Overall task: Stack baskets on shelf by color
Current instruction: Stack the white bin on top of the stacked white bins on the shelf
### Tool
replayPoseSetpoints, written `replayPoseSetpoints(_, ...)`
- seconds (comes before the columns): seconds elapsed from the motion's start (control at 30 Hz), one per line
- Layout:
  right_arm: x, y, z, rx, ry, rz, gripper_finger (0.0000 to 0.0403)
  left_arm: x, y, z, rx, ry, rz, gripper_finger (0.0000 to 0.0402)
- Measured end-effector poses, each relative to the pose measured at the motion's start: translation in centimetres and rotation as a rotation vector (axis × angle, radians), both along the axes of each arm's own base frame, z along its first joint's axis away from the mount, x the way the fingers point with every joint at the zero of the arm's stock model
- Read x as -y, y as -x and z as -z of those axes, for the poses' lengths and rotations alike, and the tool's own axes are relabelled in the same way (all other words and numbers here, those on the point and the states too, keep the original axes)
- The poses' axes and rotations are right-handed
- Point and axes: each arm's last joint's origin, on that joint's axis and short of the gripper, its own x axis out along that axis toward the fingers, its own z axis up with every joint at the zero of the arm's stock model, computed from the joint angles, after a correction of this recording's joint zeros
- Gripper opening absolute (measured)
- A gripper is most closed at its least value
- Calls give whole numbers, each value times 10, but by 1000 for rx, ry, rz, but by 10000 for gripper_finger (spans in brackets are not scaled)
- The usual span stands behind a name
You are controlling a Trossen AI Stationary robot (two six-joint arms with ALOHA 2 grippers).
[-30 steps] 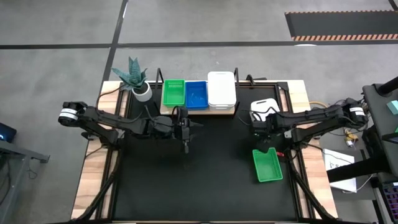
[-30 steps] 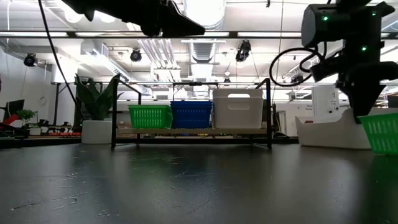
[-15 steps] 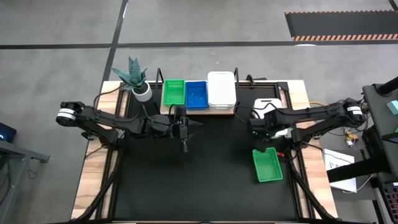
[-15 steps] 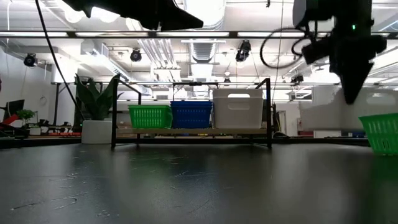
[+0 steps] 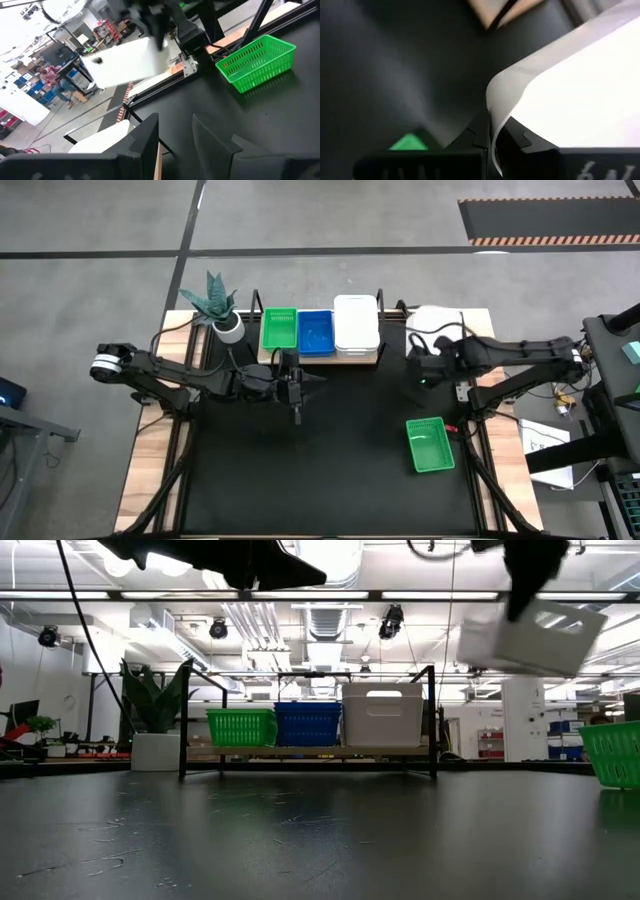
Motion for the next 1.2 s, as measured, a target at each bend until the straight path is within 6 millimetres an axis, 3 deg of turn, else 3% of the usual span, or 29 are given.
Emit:
replayPoseSetpoints(0.3, 6, -17, -57, 192, 106, -31, 9, -1, 11, -5, 20, -20, 3, 105)
replayPoseSetpoints(0.57, 18, -69, -81, 227, -27, -135, 9, -4, 44, -11, 85, 4, -1, 105)
replayPoseSetpoints(0.73, 34, -102, -92, 248, -16, -149, 9, -5, 53, -11, 109, 17, -1, 105)
replayPoseSetpoints(0.93, 61, -136, -92, 237, 23, -165, 9, -5, 55, -8, 150, 13, -1, 105)
replayPoseSetpoints(1.2, 102, -164, -65, 149, -50, -165, 9, -5, 55, -8, 148, 14, 2, 105)
